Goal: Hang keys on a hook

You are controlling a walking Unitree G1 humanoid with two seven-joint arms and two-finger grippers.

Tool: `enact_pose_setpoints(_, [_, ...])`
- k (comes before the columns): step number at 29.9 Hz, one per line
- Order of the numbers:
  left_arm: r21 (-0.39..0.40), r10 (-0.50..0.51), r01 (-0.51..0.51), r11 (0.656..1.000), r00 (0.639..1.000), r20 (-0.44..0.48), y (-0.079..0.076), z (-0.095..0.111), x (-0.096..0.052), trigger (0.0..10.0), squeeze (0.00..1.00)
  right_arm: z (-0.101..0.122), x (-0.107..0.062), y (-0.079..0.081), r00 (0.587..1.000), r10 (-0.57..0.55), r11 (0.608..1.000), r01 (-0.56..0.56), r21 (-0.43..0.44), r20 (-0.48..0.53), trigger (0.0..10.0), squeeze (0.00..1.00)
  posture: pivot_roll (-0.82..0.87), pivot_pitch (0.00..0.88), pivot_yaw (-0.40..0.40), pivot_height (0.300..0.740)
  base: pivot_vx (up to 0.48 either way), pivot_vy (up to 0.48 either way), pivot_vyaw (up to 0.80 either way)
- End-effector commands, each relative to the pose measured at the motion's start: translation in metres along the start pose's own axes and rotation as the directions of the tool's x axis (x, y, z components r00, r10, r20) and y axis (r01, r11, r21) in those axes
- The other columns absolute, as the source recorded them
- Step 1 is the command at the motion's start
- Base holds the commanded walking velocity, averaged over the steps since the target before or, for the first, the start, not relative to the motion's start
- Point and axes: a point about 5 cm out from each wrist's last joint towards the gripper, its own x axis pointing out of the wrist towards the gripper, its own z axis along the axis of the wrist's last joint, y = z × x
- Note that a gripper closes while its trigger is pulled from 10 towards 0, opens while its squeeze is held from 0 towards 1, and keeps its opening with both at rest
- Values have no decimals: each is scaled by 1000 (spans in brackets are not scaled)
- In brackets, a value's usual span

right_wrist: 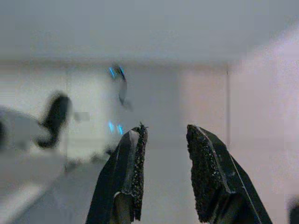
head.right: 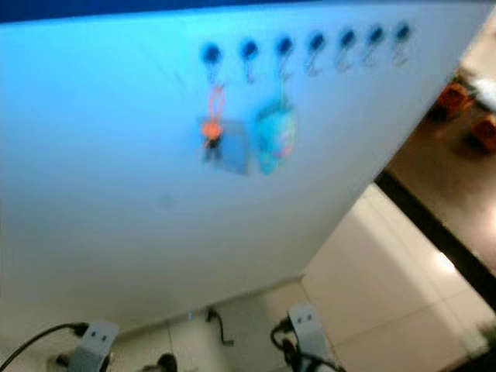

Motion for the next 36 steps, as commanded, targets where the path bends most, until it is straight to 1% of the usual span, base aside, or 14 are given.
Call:
enact_pose_setpoints(1, [26, -23, 23, 999, 1000, 16, -12, 1, 1, 10000, 0, -14, -6, -2, 999, -10, 1000, 11, 10, -44, 10000, 0, -42, 73, -59, 740, 0, 0, 800])
enact_pose_setpoints(4, [28, -14, 12, 1000, 999, 43, -14, 7, 4, 10000, 0, -14, -5, -1, 999, -13, 1000, 13, 13, -43, 10000, 0, -43, 72, -56, 740, 0, 0, 800])
enact_pose_setpoints(7, [38, -7, 5, 999, 999, 50, -14, 9, 5, 10000, 0, -14, -5, -1, 999, -14, 1000, 15, 15, -42, 10000, 0, -43, 72, -56, 740, 0, 0, 800])
enact_pose_setpoints(11, [44, 5, -8, 999, 998, 67, -13, 11, 6, 10000, 0, -14, -6, -3, 999, -38, 998, 39, 38, -39, 10000, 0, -46, 72, -51, 740, -374, 0, 0])
enact_pose_setpoints(29, [45, 13, -16, 999, 997, 73, -15, 9, 7, 10000, 0, -12, -4, 0, 999, -25, 999, 26, 26, -38, 10000, 0, -36, 71, -51, 740, -417, 0, 0])
enact_pose_setpoints(32, [53, 14, -18, 998, 996, 83, -15, 10, 7, 10000, 0, -12, -4, 0, 999, -25, 999, 26, 26, -38, 10000, 0, -36, 69, -49, 740, -87, 0, 0])
enact_pose_setpoints(33, [75, 10, -17, 997, 996, 92, -14, 11, 7, 10000, 0, -13, -4, 0, 999, -25, 999, 26, 26, -39, 10000, 0, -37, 68, -48, 740, 0, 0, 0])
enact_pose_setpoints(36, [89, 7, -16, 996, 995, 96, -14, 12, 7, 10000, 0, -13, -4, 1, 999, -25, 999, 26, 27, -39, 10000, 0, -37, 68, -48, 740, 0, 0, 0])
